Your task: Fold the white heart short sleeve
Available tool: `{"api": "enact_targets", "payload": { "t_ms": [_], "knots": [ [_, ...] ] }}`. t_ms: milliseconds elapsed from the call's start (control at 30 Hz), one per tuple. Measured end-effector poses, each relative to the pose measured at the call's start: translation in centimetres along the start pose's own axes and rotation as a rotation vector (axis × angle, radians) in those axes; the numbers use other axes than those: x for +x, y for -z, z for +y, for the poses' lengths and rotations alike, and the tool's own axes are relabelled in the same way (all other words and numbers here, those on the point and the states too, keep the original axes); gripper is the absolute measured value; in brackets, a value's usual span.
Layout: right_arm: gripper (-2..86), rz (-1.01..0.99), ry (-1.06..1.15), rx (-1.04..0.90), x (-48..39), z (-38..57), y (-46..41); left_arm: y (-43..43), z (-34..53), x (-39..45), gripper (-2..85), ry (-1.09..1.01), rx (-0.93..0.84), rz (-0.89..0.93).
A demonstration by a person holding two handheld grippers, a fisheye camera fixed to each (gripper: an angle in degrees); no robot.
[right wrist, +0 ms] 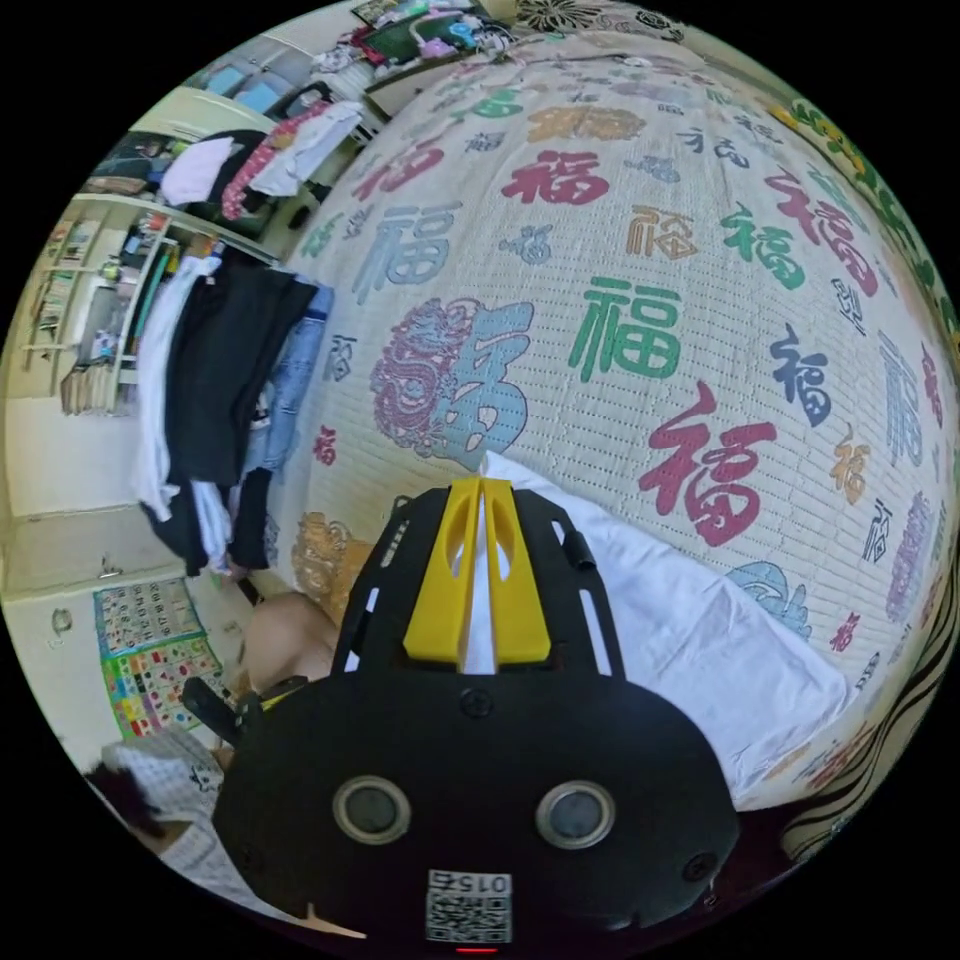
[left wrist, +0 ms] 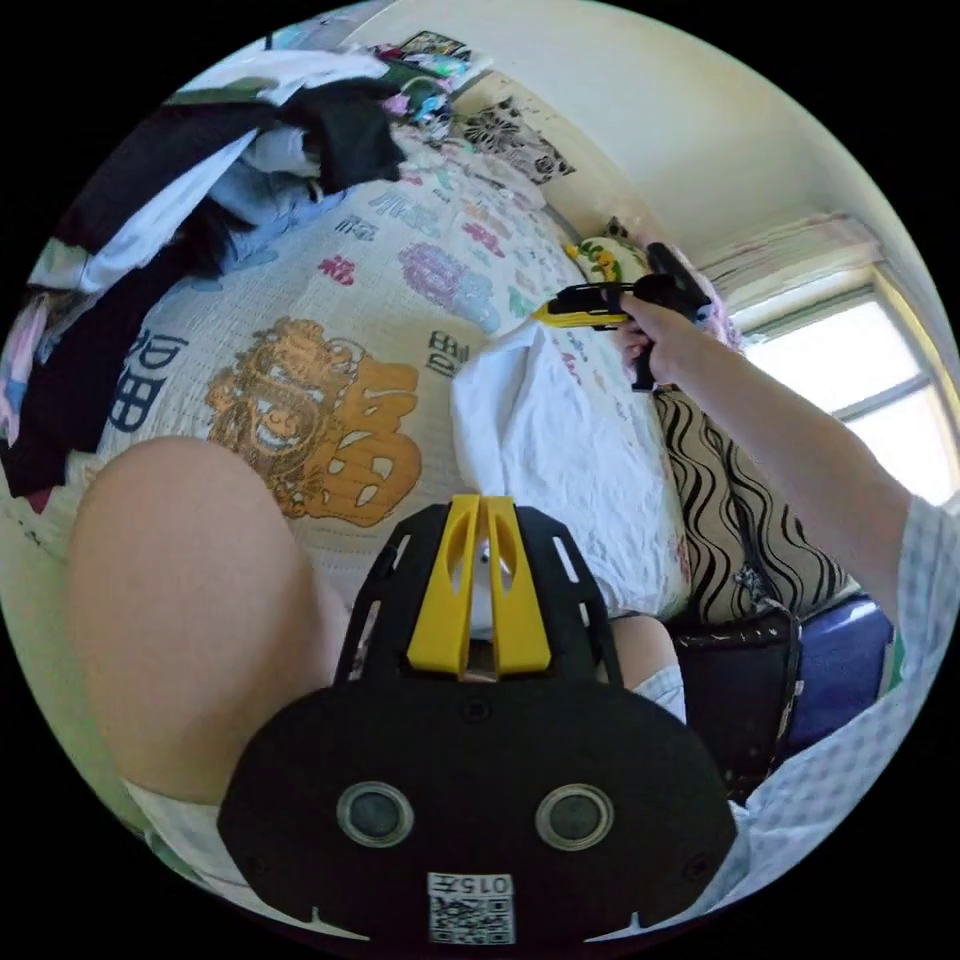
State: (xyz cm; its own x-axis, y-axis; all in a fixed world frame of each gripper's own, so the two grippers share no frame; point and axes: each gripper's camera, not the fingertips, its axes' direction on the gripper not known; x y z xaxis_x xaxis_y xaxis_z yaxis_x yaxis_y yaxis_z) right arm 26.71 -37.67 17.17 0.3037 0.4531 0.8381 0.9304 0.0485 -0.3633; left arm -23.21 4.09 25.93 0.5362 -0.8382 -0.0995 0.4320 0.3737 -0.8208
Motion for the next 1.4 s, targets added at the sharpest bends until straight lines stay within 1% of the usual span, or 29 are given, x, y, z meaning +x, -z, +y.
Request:
{"api": "enact_targets", "payload": {
  "t_ms": [67, 100, 133, 167, 233, 267, 333, 433, 567, 667, 733, 767, 800, 833, 867, 900, 933, 1000, 1067, 1133, 1167, 1200, 1233, 1267, 1300, 1333, 1400],
  "knots": [
    [-0.4, -0.075, 0.052, 0.089, 1.9, 3.2, 5.1, 1.4, 1.1, 2.4, -0.5, -0.107, 0.060, 0.028],
    [-0.4, -0.087, 0.051, 0.111, 2.7, 4.1, 6.5, 1.9, 1.8, 4.5, -0.5, -0.195, 0.082, 0.060],
    [-0.4, -0.122, 0.044, 0.159, 4.6, 6.1, 9.3, 1.9, 2.5, 6.7, -0.6, -0.281, 0.083, 0.074],
    [-0.4, -0.176, 0.032, 0.208, 7.0, 8.2, 12.1, 1.7, 2.8, 7.9, -0.6, -0.321, 0.077, 0.082],
    [-0.4, -0.249, -0.013, 0.260, 10.8, 11.4, 15.9, 0.0, 4.0, 12.5, -0.5, -0.472, 0.051, 0.155],
    [-0.4, -0.279, -0.033, 0.287, 13.2, 13.6, 18.1, -0.6, 4.4, 13.7, -0.5, -0.507, 0.043, 0.174],
    [-0.4, -0.276, -0.071, 0.312, 16.8, 16.8, 20.9, -3.8, 5.7, 18.3, -0.5, -0.629, -0.003, 0.236],
    [-0.4, -0.277, -0.141, 0.349, 22.8, 21.6, 24.4, -8.9, 7.7, 23.6, -0.4, -0.748, -0.065, 0.297],
    [-0.1, -0.349, -0.256, 0.422, 31.4, 26.7, 26.6, -16.4, 10.5, 28.8, -0.3, -0.855, -0.158, 0.294],
    [0.5, -0.369, -0.356, 0.399, 36.4, 29.1, 25.8, -22.0, 12.0, 31.7, 0.1, -0.894, -0.249, 0.282],
    [1.5, -0.425, -0.400, 0.406, 38.6, 30.2, 25.1, -26.0, 12.8, 33.1, 1.3, -0.898, -0.346, 0.281],
    [3.8, -0.446, -0.451, 0.431, 39.8, 31.2, 25.0, -27.0, 13.0, 33.4, 1.7, -0.908, -0.373, 0.275],
    [4.9, -0.448, -0.478, 0.448, 40.3, 31.7, 25.0, -29.0, 13.4, 34.0, 3.9, -0.940, -0.458, 0.280],
    [5.9, -0.446, -0.520, 0.489, 41.1, 32.8, 25.4, -30.6, 13.5, 34.5, 5.4, -0.965, -0.556, 0.334],
    [6.3, -0.433, -0.555, 0.541, 41.5, 34.1, 26.0, -31.1, 13.5, 34.7, 5.9, -0.975, -0.602, 0.379],
    [6.2, -0.423, -0.557, 0.571, 41.5, 34.8, 26.5, -31.3, 13.0, 34.9, 6.5, -0.987, -0.637, 0.450],
    [6.0, -0.407, -0.526, 0.608, 41.0, 35.8, 27.5, -30.7, 12.0, 34.8, 6.7, -1.000, -0.601, 0.478],
    [5.7, -0.396, -0.447, 0.592, 39.6, 36.7, 28.5, -29.4, 9.8, 34.1, 6.5, -1.008, -0.519, 0.455],
    [5.6, -0.346, -0.333, 0.502, 36.8, 37.2, 29.1, -28.7, 6.9, 32.7, 6.5, -0.996, -0.429, 0.364],
    [5.8, -0.261, -0.288, 0.455, 34.7, 37.0, 29.5, -29.1, 2.1, 30.2, 6.9, -0.946, -0.317, 0.145],
    [6.3, -0.202, -0.277, 0.434, 33.6, 36.6, 29.7, -29.4, 0.7, 29.5, 7.1, -0.923, -0.301, 0.085],
    [6.7, -0.167, -0.281, 0.427, 33.2, 36.4, 29.8, -30.0, -2.1, 28.2, 7.9, -0.865, -0.278, -0.016],
    [7.6, -0.093, -0.301, 0.416, 32.7, 36.0, 30.0, -30.7, -5.0, 26.9, 9.2, -0.804, -0.261, -0.076],
    [8.7, -0.037, -0.343, 0.408, 32.6, 35.6, 30.0, -31.1, -6.3, 26.2, 10.0, -0.775, -0.260, -0.090],
    [9.2, -0.023, -0.360, 0.405, 32.8, 35.4, 30.0, -32.1, -9.0, 24.9, 11.6, -0.689, -0.283, -0.092],
    [10.1, -0.027, -0.382, 0.393, 33.3, 35.0, 29.8, -33.1, -11.4, 23.6, 13.0, -0.595, -0.323, -0.078],
    [11.7, -0.076, -0.424, 0.365, 34.6, 34.5, 29.3, -34.5, -14.3, 21.8, 14.0, -0.463, -0.348, -0.022]
  ]
}}
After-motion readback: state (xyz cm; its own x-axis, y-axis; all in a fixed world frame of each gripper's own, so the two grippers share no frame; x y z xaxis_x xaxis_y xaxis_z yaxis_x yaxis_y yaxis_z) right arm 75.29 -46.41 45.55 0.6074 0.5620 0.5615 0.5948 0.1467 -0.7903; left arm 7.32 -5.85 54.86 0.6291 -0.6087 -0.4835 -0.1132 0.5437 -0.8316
